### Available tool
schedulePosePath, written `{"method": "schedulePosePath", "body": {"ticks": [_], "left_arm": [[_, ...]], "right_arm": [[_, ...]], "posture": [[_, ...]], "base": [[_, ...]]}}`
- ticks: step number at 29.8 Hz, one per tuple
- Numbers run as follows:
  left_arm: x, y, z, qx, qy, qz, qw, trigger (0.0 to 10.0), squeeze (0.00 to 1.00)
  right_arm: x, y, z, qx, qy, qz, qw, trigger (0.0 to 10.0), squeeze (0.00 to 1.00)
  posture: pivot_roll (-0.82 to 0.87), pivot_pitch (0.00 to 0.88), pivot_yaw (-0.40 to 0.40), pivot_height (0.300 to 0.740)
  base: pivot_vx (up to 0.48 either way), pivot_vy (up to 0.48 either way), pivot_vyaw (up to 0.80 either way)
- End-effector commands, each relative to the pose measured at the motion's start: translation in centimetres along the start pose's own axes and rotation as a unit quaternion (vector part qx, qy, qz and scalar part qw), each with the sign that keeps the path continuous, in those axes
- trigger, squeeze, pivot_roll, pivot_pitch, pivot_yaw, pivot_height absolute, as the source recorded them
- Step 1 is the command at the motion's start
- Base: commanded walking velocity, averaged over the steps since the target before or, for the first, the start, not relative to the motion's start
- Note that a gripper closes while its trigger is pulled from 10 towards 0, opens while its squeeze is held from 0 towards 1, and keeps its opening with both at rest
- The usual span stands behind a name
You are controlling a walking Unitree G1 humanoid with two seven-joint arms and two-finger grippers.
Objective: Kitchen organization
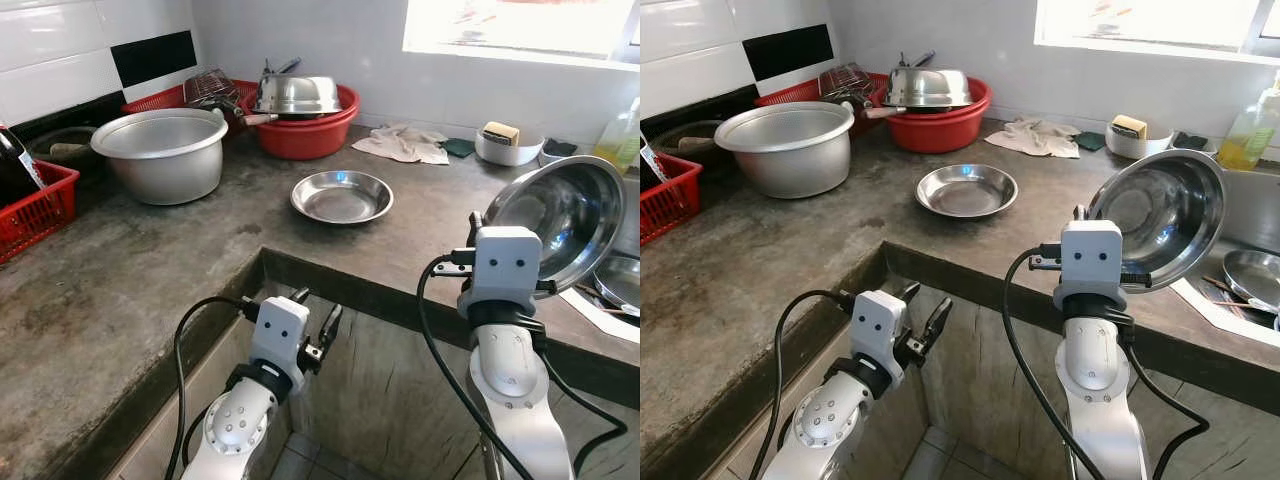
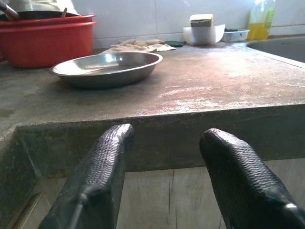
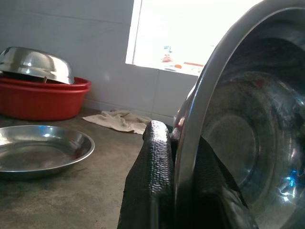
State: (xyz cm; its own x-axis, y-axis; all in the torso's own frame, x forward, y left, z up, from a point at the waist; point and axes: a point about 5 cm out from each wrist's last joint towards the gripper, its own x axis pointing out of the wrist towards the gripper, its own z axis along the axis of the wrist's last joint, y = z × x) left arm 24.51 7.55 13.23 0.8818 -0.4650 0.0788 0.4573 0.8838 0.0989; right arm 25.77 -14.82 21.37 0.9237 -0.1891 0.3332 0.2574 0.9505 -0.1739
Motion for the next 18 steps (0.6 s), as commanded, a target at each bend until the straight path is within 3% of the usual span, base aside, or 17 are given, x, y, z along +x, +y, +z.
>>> {"method": "schedulePosePath", "body": {"ticks": [1, 18], "left_arm": [[-0.09, 0.09, 0.18, 0.003, -0.004, -0.001, 1.000, 10.0, 0.00], [-0.04, 0.01, 0.30, 0.011, -0.008, -0.008, 1.000, 10.0, 0.00]], "right_arm": [[0.13, 0.14, 0.32, 0.005, -0.007, 0.004, 1.000, 10.0, 0.00], [0.08, 0.22, 0.16, 0.010, -0.002, 0.007, 1.000, 10.0, 0.00]], "posture": [[0.02, 0.000, -0.012, 0.740], [0.02, 0.000, -0.010, 0.740]], "base": [[0.000, 0.000, 0.00], [0.000, 0.000, 0.00]]}}
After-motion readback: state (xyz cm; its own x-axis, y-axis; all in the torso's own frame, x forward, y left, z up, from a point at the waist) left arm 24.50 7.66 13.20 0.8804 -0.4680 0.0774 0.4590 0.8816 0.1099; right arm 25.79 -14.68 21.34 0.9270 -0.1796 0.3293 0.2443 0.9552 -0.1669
